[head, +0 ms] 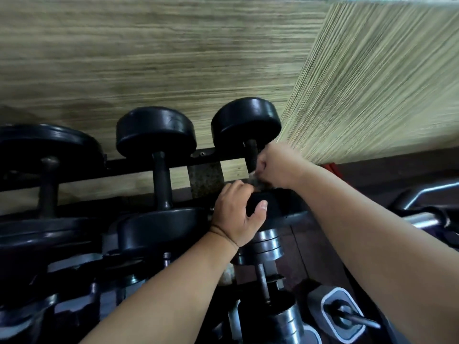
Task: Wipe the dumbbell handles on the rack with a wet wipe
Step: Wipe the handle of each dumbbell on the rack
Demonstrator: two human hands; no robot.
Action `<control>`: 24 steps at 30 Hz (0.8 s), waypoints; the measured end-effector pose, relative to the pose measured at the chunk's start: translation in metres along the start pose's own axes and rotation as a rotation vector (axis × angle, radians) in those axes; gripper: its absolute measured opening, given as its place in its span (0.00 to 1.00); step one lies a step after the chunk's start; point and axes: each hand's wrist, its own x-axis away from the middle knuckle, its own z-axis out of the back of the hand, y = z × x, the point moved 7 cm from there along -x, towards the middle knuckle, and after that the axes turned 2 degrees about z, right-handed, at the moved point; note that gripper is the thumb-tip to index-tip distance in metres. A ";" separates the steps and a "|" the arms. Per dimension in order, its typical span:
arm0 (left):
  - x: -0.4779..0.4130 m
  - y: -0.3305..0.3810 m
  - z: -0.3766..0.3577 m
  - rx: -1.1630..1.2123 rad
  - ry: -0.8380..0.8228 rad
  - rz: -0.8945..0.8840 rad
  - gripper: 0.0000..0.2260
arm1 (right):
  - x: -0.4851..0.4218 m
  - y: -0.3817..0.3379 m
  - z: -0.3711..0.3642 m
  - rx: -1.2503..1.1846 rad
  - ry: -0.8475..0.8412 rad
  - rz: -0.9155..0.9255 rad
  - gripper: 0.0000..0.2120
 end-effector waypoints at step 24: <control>0.004 0.098 0.142 -0.555 -0.708 0.368 0.22 | 0.185 -0.015 0.050 -0.301 0.398 0.118 0.02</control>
